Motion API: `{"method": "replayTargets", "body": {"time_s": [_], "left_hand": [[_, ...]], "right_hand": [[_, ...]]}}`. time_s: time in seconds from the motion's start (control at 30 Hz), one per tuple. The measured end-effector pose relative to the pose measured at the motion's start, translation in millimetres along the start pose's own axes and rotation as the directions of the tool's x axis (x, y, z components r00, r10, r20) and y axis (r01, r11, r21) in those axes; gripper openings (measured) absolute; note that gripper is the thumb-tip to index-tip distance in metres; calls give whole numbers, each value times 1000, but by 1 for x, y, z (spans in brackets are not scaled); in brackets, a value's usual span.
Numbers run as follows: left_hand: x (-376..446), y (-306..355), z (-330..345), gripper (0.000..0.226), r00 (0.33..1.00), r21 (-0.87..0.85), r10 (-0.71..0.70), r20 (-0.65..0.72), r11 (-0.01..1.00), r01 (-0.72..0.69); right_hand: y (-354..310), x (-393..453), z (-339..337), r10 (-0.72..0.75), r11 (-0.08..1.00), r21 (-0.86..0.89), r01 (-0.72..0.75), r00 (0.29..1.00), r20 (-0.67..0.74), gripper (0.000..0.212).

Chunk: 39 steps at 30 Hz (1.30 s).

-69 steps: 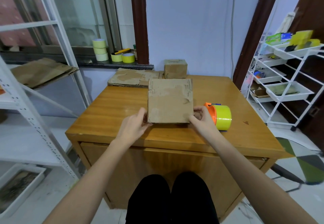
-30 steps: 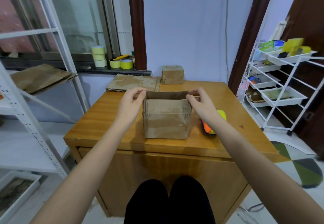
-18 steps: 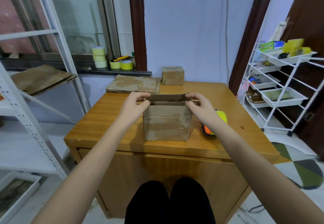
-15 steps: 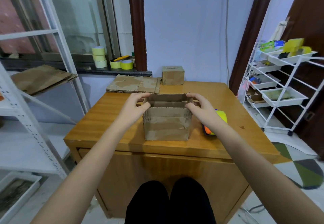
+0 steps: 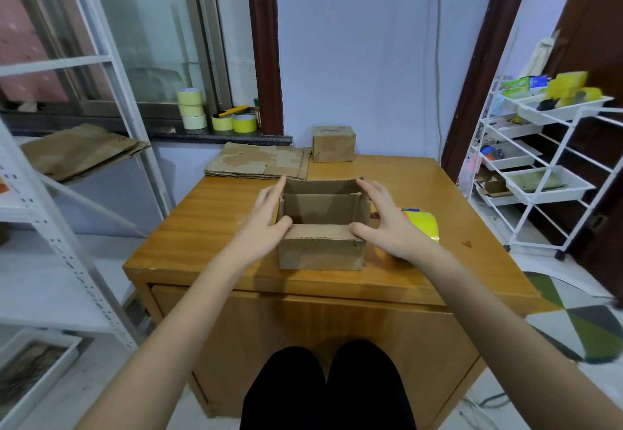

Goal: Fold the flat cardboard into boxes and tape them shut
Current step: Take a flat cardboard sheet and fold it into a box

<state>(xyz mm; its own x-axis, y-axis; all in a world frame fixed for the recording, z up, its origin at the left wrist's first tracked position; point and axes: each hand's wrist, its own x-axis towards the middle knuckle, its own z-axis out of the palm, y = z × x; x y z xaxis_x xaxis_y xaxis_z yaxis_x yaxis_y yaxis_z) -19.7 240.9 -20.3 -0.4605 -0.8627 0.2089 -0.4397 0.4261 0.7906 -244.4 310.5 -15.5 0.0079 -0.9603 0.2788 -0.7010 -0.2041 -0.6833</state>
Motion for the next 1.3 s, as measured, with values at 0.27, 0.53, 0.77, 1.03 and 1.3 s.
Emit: {"method": "replayTargets", "body": {"time_s": [0.27, 0.53, 0.77, 1.03, 1.3], "left_hand": [[-1, 6, 4, 56, 996, 138, 23, -82, 990, -12], [22, 31, -1, 51, 993, 604, -106, -47, 789, 112], [35, 42, -6, 62, 977, 735, -213, -1, 662, 145], [36, 39, -6, 77, 987, 772, -157, 15, 630, 89], [30, 23, 0, 82, 1000, 596, -11, -12, 803, 16]], "right_hand": [[4, 6, -2, -55, 990, -134, 45, 996, -74, 60], [5, 6, 6, -50, 993, -109, 39, 994, -100, 61], [7, 3, 5, -49, 994, -106, 40, 995, -86, 71], [9, -1, 10, -43, 993, -113, 40, 999, -25, 61], [18, -1, 12, 2, 980, -201, 14, 997, 82, 50]]}}
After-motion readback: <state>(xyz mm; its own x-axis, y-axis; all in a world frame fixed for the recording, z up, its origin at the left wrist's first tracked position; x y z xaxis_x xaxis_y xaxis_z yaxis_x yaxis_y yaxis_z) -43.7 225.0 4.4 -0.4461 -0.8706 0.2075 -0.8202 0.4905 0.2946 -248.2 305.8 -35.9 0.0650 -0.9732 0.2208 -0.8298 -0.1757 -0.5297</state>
